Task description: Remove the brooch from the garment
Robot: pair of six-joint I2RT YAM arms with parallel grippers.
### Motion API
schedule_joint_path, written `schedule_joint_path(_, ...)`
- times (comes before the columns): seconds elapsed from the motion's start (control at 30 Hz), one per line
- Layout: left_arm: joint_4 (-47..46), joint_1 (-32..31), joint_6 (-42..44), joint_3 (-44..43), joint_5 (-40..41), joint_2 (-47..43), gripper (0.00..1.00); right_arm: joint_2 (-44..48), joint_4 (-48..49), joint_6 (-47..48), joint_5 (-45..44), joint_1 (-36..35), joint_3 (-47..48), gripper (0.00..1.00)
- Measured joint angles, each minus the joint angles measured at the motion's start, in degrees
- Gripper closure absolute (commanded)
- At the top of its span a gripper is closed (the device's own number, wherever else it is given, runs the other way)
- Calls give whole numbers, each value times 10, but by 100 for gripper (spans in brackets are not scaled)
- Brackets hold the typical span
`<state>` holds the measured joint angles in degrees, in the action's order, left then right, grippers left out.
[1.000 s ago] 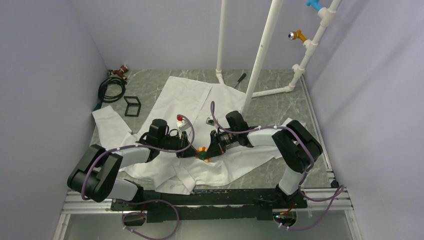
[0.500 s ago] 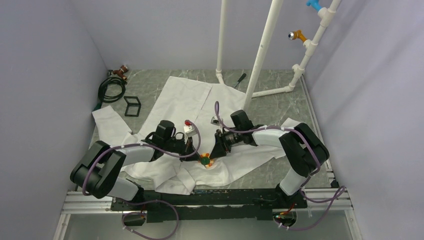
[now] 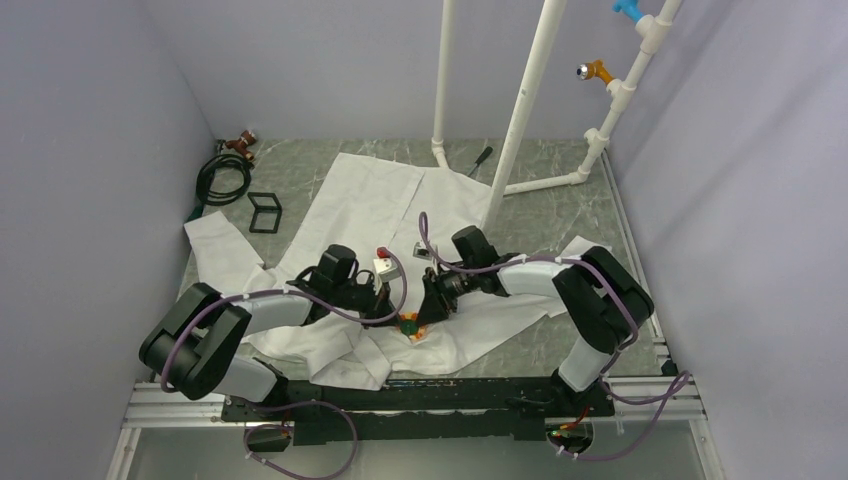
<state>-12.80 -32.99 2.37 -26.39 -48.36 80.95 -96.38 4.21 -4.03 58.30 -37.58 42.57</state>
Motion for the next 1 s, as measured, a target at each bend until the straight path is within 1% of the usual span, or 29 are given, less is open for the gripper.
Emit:
schedule_joint_path(0.07,3,0,-2,0,0,0,100,-12,3,0,-4,-4,0,86)
schedule_joint_path(0.1,3,0,-3,0,0,0,95,-19,4,-1,-7,-4,0,90)
schedule_joint_path(0.17,2,0,-6,2,0,-4,79,-30,6,-4,-8,-3,0,96)
schedule_joint_path(0.2,2,0,-6,4,0,-9,69,-34,7,-5,-8,-3,0,100)
schedule_joint_path(0.23,0,-1,-9,9,4,-20,60,-36,7,-5,-8,-4,0,100)
schedule_joint_path(0.37,-4,-1,-3,22,26,-80,45,-43,7,-6,-8,-5,1,100)
schedule_joint_path(0.4,-4,-1,2,23,33,-95,44,-45,7,-6,-8,-5,2,100)
schedule_joint_path(0.47,2,-2,22,23,50,-127,36,-46,6,-6,-8,-5,5,100)
schedule_joint_path(0.53,7,-9,55,24,65,-159,34,-50,5,-7,-7,-4,9,100)
schedule_joint_path(0.6,14,-28,89,24,80,-179,35,-56,3,-7,-6,-3,14,100)
schedule_joint_path(0.7,40,-86,147,14,119,-185,39,-67,-4,-7,-4,0,23,100)
schedule_joint_path(0.77,66,-128,200,5,142,-186,44,-73,-10,-7,-3,0,29,100)
schedule_joint_path(0.83,89,-146,252,2,158,-190,47,-78,-19,-6,-1,1,37,100)
schedule_joint_path(1.0,155,-174,387,2,191,-201,49,-89,-35,-5,5,3,51,100)
